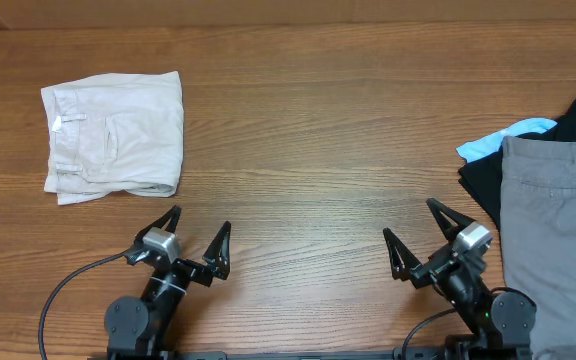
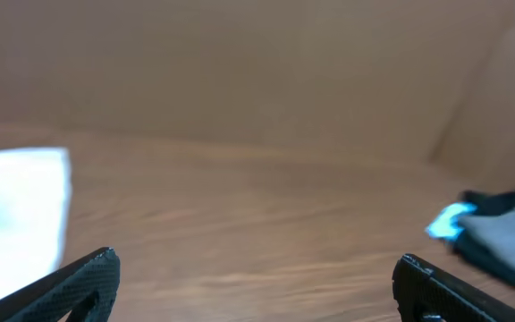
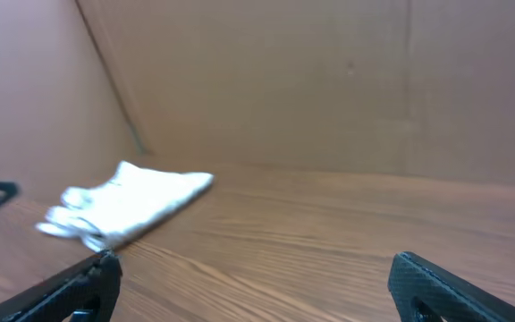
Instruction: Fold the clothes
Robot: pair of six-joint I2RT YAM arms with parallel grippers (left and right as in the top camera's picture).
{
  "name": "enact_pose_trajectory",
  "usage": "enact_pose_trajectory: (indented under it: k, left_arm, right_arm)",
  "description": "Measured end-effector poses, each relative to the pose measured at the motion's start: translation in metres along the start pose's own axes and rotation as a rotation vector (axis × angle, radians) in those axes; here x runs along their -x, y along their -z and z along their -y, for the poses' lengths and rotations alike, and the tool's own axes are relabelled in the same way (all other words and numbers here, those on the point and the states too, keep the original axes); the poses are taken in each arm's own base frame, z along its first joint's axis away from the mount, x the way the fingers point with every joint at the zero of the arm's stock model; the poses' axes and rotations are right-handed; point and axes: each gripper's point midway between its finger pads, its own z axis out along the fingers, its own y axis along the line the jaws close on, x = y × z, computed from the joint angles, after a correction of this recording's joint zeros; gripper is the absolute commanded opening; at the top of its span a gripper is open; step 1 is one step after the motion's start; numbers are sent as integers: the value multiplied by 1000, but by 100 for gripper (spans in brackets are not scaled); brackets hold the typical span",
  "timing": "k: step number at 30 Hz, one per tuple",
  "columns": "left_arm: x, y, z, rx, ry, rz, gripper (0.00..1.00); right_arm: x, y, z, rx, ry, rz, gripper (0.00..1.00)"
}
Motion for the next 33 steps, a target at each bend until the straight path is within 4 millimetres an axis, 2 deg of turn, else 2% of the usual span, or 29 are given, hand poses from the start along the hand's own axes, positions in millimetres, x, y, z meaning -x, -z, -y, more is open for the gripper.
enact_pose_trajectory:
  k: [3, 6, 9, 10, 14, 18, 21, 23, 27, 29, 32, 33]
  left_arm:
    - [20, 4, 15, -50, -25, 17, 100]
    - [57, 14, 33, -70, -69, 33, 100]
    - [82, 22, 45, -61, -77, -33, 100]
    - [91, 23, 49, -59, -75, -59, 100]
    - [103, 14, 51, -23, -29, -239, 100]
    - [114, -8, 46, 27, 37, -453, 100]
    - [115, -26, 39, 65, 96, -621, 100]
    - [112, -36, 35, 81, 117, -722, 100]
    - [99, -52, 26, 98, 155, -883, 100]
    - [91, -57, 23, 96, 175, -941, 100]
    - [76, -58, 21, 96, 209, -1016, 100]
    - [72, -57, 20, 100, 219, -1038, 100]
  right_arm:
    - [20, 3, -10, 15, -66, -2, 100]
    - [54, 10, -20, -6, -95, -12, 100]
    - [84, 12, -24, -54, -139, -69, 100]
    - [87, 11, -24, -57, -143, -74, 100]
    - [98, -3, -13, -127, -223, -237, 100]
    - [99, -26, 9, -213, -285, -434, 100]
    - [100, -51, 28, -250, -327, -549, 100]
    - [93, -64, 38, -266, -364, -620, 100]
    - [66, -79, 63, -335, -448, -768, 100]
    - [53, -80, 85, -419, -503, -818, 100]
    - [34, -73, 138, -611, -593, -848, 100]
    - [26, -67, 164, -698, -631, -848, 100]
